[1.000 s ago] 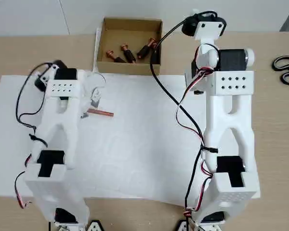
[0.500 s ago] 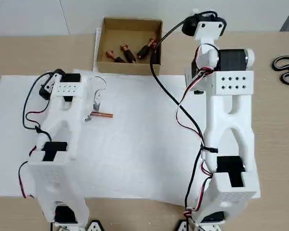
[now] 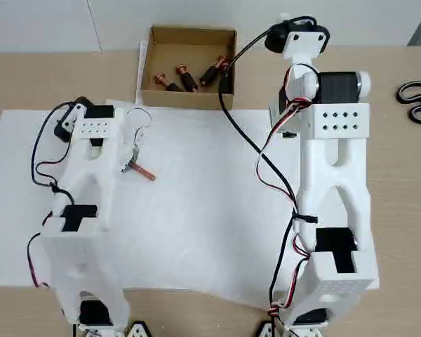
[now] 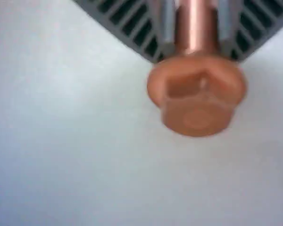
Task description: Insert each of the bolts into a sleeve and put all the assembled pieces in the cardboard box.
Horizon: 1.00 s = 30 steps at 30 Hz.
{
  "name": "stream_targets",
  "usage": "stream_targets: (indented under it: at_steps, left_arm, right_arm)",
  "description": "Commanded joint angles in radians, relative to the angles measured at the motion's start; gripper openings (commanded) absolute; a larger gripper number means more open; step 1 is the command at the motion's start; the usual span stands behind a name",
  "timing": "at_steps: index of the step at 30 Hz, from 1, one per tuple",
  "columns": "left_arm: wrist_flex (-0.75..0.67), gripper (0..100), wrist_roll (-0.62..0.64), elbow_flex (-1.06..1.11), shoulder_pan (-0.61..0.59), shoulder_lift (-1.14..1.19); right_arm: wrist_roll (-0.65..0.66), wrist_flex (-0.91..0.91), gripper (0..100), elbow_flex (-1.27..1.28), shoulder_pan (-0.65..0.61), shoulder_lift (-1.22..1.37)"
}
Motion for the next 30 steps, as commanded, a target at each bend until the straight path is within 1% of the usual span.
stream_targets:
  at_steps: [1,3,7,9,12,16,20,26,28,30]
  left_arm:
    - [0.112,0,-0.107,-0.120,0.046,-0.011]
    - [0.199,0,-0.163,-0.229,0.069,-0.011]
    - [0.405,0,-0.215,-0.507,0.083,-0.011]
    - [0.411,0,-0.288,-0.605,0.075,-0.011]
    - [0.411,0,-0.405,-0.671,0.075,-0.020]
    - [0.411,0,-0.414,-0.664,0.075,-0.107]
    - [0.411,0,-0.416,-0.599,0.095,-0.269]
    - [0.410,0,-0.425,-0.341,0.242,-0.592]
    - [0.408,0,-0.463,-0.278,0.296,-0.694]
    - [0.407,0,-0.499,-0.239,0.342,-0.789]
  right_arm:
    - [0.009,0.015,0.3,-0.005,-0.004,-0.068]
    - [0.009,0.015,0.3,-0.005,-0.004,-0.068]
    - [0.009,0.013,0.3,-0.005,-0.004,-0.068]
    - [0.009,0.013,0.3,-0.005,-0.004,-0.070]
    - [0.009,0.013,0.3,-0.005,-0.004,-0.090]
    - [0.009,0.015,0.3,-0.005,0.002,-0.222]
    - [0.009,0.015,0.3,-0.003,-0.002,-0.390]
    - [0.009,0.016,0.3,-0.002,0.002,-0.564]
    - [0.009,0.016,0.3,0.012,0.002,-0.618]
    - [0.009,0.015,0.3,0.078,-0.002,-0.677]
